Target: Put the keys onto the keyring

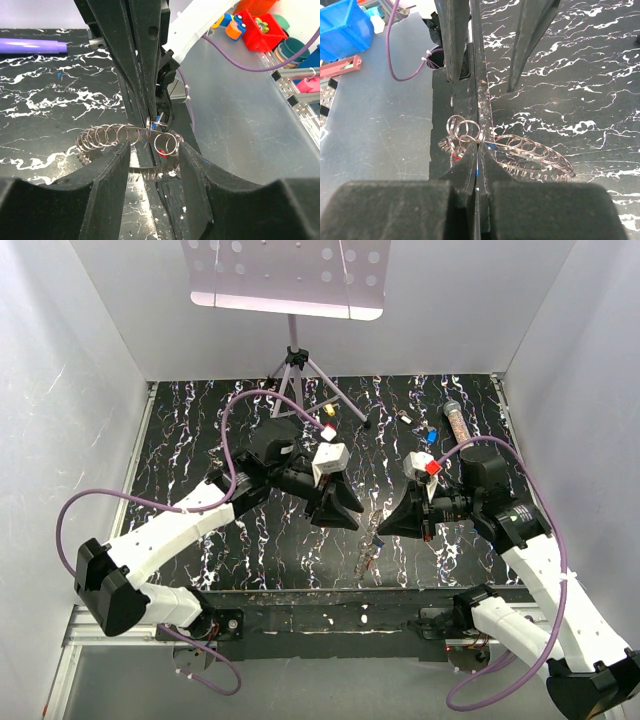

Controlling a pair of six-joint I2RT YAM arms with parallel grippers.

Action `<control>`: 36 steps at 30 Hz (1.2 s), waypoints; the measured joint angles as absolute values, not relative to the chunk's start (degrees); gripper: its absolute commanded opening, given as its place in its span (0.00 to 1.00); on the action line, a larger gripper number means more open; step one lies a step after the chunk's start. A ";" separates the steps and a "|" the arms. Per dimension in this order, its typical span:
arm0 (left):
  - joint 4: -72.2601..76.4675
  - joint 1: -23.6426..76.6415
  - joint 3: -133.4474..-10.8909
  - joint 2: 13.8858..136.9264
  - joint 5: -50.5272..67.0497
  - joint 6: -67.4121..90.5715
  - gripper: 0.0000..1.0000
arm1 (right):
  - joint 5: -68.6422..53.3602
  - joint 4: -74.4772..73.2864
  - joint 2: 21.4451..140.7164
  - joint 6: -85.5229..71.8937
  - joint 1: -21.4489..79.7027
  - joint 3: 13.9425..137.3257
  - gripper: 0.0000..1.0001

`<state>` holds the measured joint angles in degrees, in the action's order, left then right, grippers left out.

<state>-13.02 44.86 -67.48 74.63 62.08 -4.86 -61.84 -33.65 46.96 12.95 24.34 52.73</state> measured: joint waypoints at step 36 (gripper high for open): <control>-16.49 51.07 -70.35 80.53 55.33 -10.07 0.13 | -61.73 -33.04 48.38 11.73 23.73 52.73 0.01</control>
